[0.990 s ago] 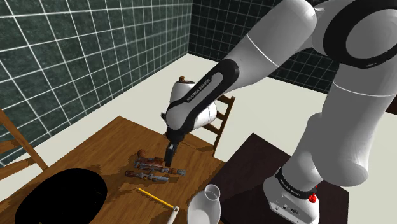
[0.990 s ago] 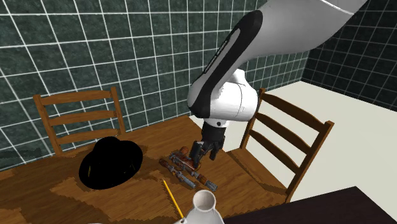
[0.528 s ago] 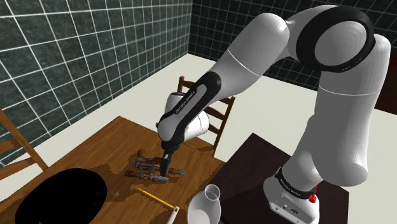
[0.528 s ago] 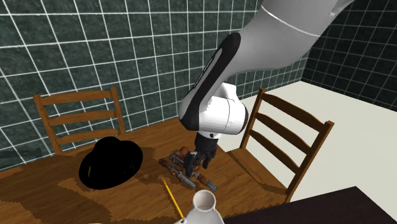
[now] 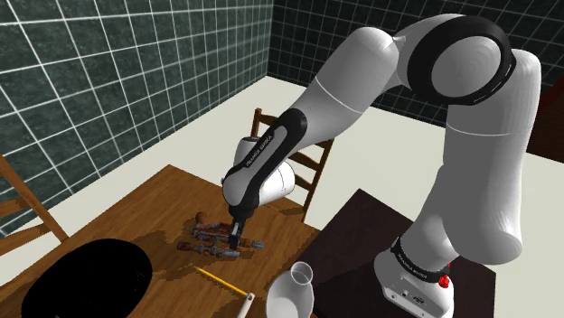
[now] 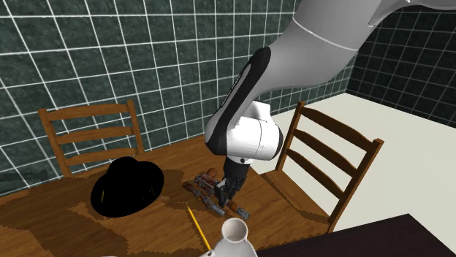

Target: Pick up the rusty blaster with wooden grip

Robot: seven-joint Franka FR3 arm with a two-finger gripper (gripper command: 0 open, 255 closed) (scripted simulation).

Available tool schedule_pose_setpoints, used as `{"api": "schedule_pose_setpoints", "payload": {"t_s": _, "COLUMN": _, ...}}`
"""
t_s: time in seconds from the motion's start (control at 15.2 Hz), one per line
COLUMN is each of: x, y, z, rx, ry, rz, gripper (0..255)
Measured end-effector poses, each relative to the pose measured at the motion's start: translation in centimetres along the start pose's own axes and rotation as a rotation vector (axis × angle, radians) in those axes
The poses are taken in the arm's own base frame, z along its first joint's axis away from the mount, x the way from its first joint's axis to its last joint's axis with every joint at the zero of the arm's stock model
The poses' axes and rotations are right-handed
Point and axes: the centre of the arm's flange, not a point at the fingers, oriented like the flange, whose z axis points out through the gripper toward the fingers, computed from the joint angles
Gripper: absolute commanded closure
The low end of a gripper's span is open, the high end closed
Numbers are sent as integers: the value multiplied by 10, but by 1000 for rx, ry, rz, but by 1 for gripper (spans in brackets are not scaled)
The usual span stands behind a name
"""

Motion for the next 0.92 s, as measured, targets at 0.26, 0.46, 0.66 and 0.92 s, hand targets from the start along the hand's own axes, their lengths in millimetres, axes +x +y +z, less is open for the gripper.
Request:
{"api": "schedule_pose_setpoints", "payload": {"t_s": 0.26, "x": 0, "y": 0, "z": 0, "rx": 0, "ry": 0, "rz": 0, "gripper": 255}}
{"api": "schedule_pose_setpoints", "payload": {"t_s": 0.46, "x": 0, "y": -1, "z": -2, "rx": 0, "ry": 1, "rz": 0, "gripper": 255}}
{"api": "schedule_pose_setpoints", "payload": {"t_s": 0.66, "x": 1, "y": -5, "z": -14, "rx": 0, "ry": 1, "rz": 0, "gripper": 255}}
{"api": "schedule_pose_setpoints", "payload": {"t_s": 0.92, "x": 2, "y": -13, "z": -35, "rx": 0, "ry": 1, "rz": 0, "gripper": 255}}
